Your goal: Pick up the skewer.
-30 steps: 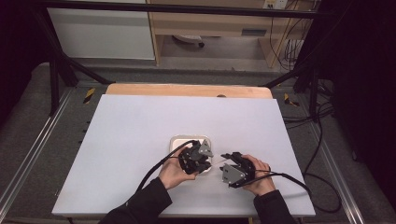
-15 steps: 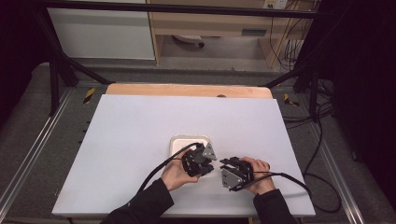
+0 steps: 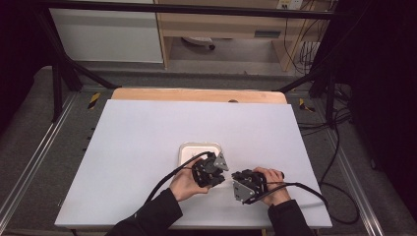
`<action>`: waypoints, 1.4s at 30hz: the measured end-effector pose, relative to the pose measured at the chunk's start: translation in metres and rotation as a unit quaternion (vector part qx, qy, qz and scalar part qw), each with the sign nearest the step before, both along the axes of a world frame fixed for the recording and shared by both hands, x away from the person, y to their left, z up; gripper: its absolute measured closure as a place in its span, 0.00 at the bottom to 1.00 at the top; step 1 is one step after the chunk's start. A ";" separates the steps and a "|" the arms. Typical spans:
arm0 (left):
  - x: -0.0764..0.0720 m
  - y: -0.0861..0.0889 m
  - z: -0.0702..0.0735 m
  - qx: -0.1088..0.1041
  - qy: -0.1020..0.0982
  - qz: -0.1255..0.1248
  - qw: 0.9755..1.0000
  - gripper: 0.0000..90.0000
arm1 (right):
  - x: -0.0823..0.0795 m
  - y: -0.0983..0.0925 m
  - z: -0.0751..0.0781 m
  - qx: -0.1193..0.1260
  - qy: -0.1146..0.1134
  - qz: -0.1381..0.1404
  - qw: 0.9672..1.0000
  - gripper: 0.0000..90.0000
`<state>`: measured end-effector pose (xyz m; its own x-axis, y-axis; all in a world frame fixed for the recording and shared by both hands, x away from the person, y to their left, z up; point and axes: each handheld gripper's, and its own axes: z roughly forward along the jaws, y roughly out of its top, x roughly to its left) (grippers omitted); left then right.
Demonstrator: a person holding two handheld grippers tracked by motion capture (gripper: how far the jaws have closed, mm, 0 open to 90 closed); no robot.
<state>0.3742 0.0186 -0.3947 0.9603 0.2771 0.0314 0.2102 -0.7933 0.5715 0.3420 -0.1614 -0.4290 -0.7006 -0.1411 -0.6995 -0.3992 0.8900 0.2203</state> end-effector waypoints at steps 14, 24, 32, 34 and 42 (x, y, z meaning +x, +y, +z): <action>0.003 0.010 0.006 0.033 0.004 0.017 0.999 0.74 | 0.001 0.001 0.004 -0.019 -0.008 -0.011 1.000 0.99; 0.006 0.010 0.000 0.066 0.029 0.005 0.997 0.84 | 0.001 0.007 0.006 -0.031 -0.011 -0.006 0.999 0.99; 0.004 0.006 -0.003 0.078 0.022 -0.006 0.997 0.97 | 0.000 0.007 0.007 -0.037 -0.014 0.000 0.999 0.99; 0.003 0.005 -0.004 0.081 0.020 -0.008 0.996 0.98 | 0.000 0.007 0.007 -0.038 -0.013 -0.001 0.999 0.99; 0.001 0.004 -0.004 0.088 0.014 -0.006 0.996 0.98 | -0.001 0.007 0.008 -0.036 -0.015 0.002 0.999 0.98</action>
